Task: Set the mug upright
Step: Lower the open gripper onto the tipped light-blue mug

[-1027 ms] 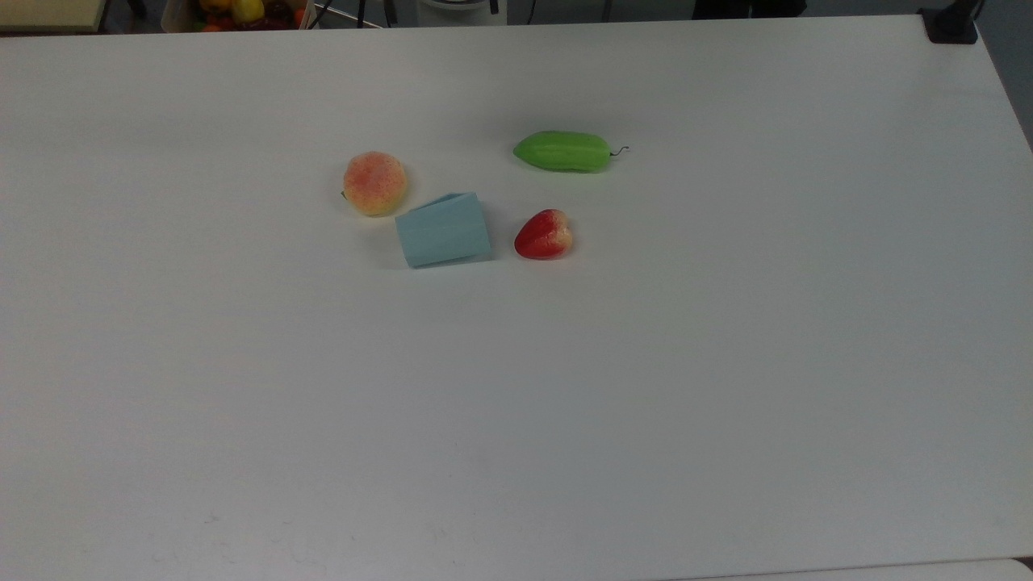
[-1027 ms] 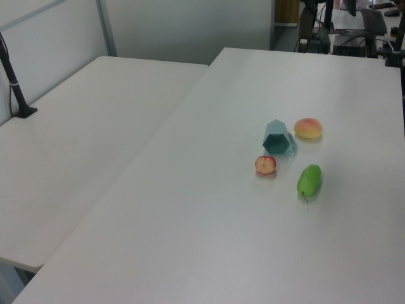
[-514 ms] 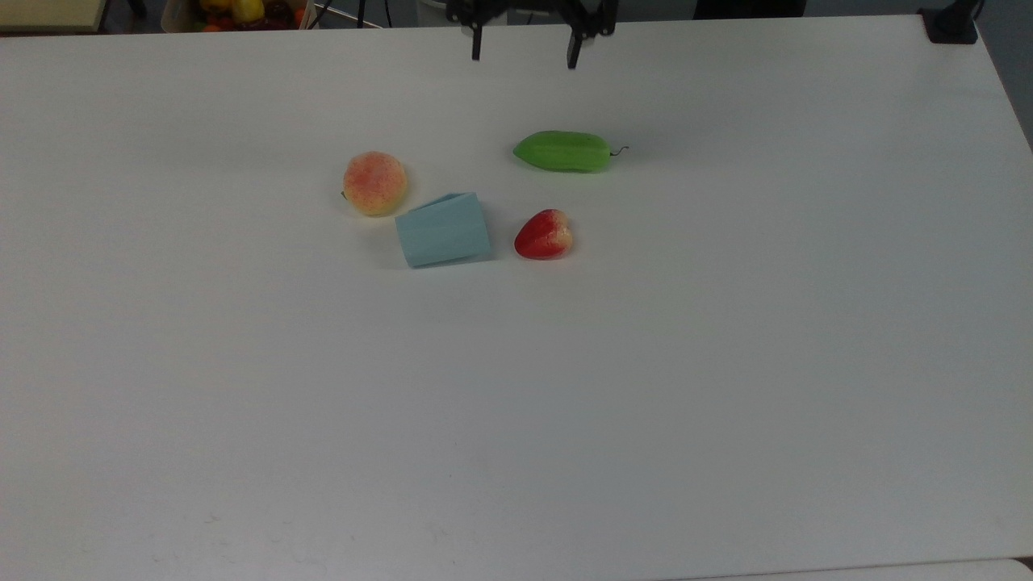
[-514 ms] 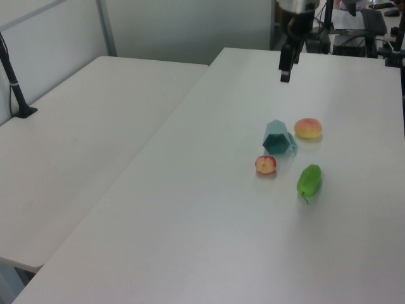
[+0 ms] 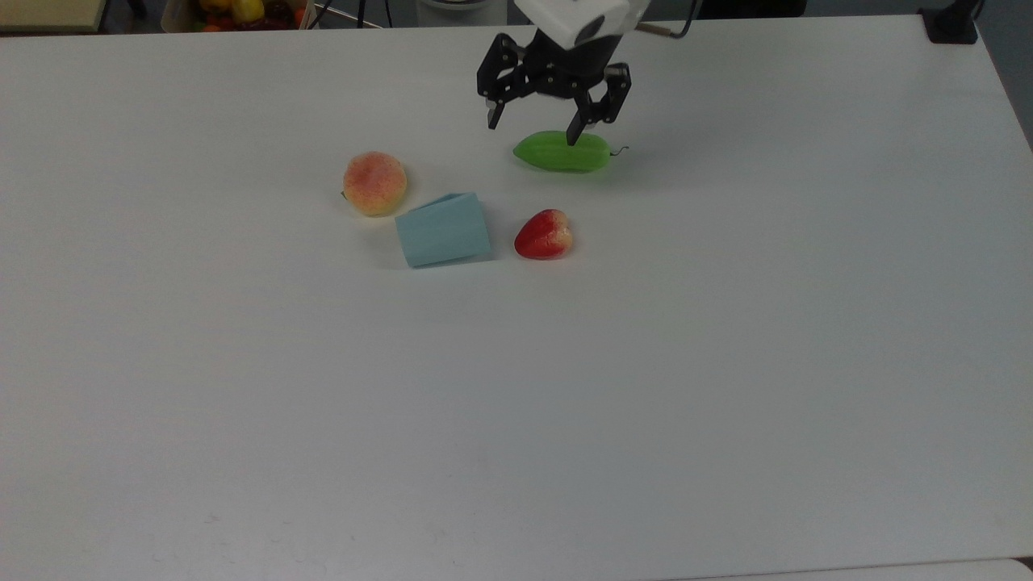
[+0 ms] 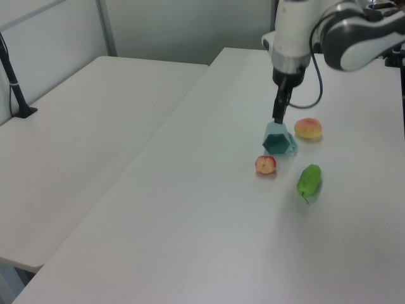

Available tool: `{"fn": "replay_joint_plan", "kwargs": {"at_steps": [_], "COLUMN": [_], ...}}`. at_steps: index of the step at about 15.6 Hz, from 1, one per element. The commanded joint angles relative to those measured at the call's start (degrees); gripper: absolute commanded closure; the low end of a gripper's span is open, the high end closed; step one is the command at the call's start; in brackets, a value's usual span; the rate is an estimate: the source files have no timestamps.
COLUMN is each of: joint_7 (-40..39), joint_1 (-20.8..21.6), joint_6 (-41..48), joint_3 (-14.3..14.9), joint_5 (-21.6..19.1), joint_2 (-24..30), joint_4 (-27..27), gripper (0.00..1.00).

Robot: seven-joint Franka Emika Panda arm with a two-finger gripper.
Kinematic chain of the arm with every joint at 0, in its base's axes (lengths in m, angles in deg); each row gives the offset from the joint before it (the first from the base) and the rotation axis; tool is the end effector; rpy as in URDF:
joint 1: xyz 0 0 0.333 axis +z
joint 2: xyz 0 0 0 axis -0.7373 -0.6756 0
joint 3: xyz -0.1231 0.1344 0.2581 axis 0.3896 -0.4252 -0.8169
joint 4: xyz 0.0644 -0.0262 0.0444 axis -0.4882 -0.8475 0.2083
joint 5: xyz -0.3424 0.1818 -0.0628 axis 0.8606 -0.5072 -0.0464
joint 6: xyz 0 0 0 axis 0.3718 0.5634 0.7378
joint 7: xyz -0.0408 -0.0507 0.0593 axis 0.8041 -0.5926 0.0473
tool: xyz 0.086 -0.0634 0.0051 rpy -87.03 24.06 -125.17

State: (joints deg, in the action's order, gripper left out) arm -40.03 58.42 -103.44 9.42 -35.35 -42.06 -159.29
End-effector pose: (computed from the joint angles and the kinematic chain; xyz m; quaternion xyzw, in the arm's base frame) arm 0.5609 0.1999 0.4663 0.9820 0.0450 0.0718 0.1691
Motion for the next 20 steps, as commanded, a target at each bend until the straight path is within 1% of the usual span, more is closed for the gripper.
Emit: {"fn": "replay_joint_plan", "kwargs": {"at_steps": [1,2,4,6,8,13,15,17,20], "joint_7": [3.71,3.88,5.89,8.7,11.69,12.14,13.63,15.39,16.01], "joint_1": [0.42,0.42,0.16,-0.1,-0.28,-1.42,-1.6,-1.69,-1.77], "joint_6": [-1.72,-1.9,-2.51,-2.6,-3.12,-3.83,-3.83,-3.83,-3.74], "joint_3": [-0.29,-0.29,-0.29,-0.2,-0.2,0.41,0.41,1.46,2.08], "joint_5": [7.76,9.61,11.82,16.28,19.28,23.59,26.23,29.21,32.03], "joint_2": [-3.17,-3.88,-5.46,-7.74,-9.33,-10.56,-11.61,-13.02,-14.34], "joint_4": [-2.65,-3.35,-3.53,-3.53,-3.45,-3.45,-3.53,-3.53,-3.88], "gripper": [0.01,0.01,0.0,0.0,0.0,0.0,0.0,0.0,0.01]}}
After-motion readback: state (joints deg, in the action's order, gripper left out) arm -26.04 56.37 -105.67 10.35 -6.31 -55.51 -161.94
